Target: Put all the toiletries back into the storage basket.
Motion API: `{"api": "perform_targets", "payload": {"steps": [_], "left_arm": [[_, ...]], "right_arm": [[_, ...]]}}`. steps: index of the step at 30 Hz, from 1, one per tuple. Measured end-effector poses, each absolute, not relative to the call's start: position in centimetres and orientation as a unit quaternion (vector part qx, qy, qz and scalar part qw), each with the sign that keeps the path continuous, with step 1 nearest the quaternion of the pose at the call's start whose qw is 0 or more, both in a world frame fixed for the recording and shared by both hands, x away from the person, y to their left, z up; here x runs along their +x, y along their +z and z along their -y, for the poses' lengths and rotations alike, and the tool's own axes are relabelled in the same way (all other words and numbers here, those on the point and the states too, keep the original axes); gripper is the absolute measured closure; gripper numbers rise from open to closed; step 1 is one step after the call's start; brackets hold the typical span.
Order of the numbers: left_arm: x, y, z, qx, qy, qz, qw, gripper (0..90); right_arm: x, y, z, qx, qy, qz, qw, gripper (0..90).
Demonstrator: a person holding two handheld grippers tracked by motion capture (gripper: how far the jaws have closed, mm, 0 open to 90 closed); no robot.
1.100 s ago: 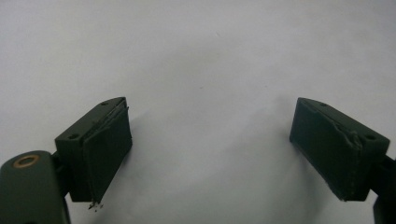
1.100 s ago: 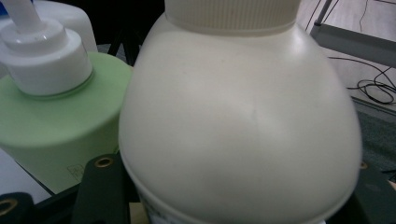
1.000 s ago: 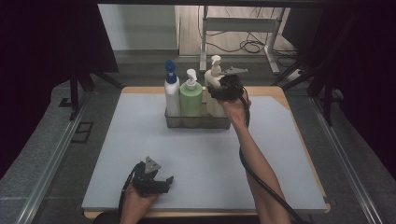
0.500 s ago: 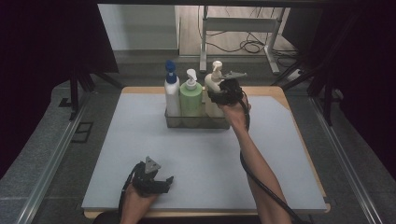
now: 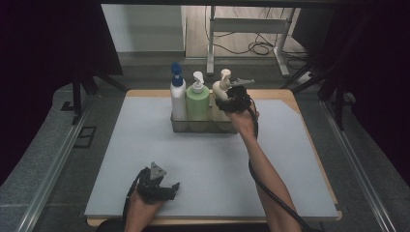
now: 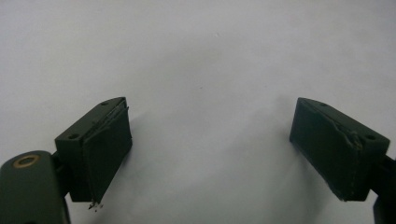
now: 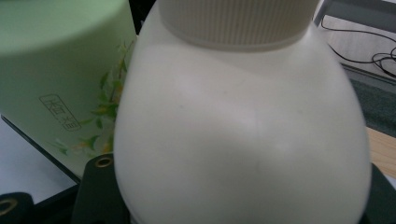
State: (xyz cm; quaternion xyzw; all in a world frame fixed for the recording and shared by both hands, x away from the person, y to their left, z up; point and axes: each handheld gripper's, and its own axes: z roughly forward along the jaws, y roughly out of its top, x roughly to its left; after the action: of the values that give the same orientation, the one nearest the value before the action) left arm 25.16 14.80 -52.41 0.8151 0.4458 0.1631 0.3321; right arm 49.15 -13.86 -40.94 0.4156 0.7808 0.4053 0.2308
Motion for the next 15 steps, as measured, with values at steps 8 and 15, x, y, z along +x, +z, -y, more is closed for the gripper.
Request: {"api": "perform_targets", "payload": {"steps": [8,15], "left_arm": [[25.2,-52.4,-14.8,0.815,0.163,-0.446,0.332,12.2],[25.2,-52.4,-14.8,0.815,0.163,-0.446,0.332,12.3]], "right_arm": [[49.2,-41.7,14.0,0.420,0.399,-0.784,0.223,39.1],[49.3,-42.0,14.2,0.421,0.399,-0.785,0.216,38.5]]}}
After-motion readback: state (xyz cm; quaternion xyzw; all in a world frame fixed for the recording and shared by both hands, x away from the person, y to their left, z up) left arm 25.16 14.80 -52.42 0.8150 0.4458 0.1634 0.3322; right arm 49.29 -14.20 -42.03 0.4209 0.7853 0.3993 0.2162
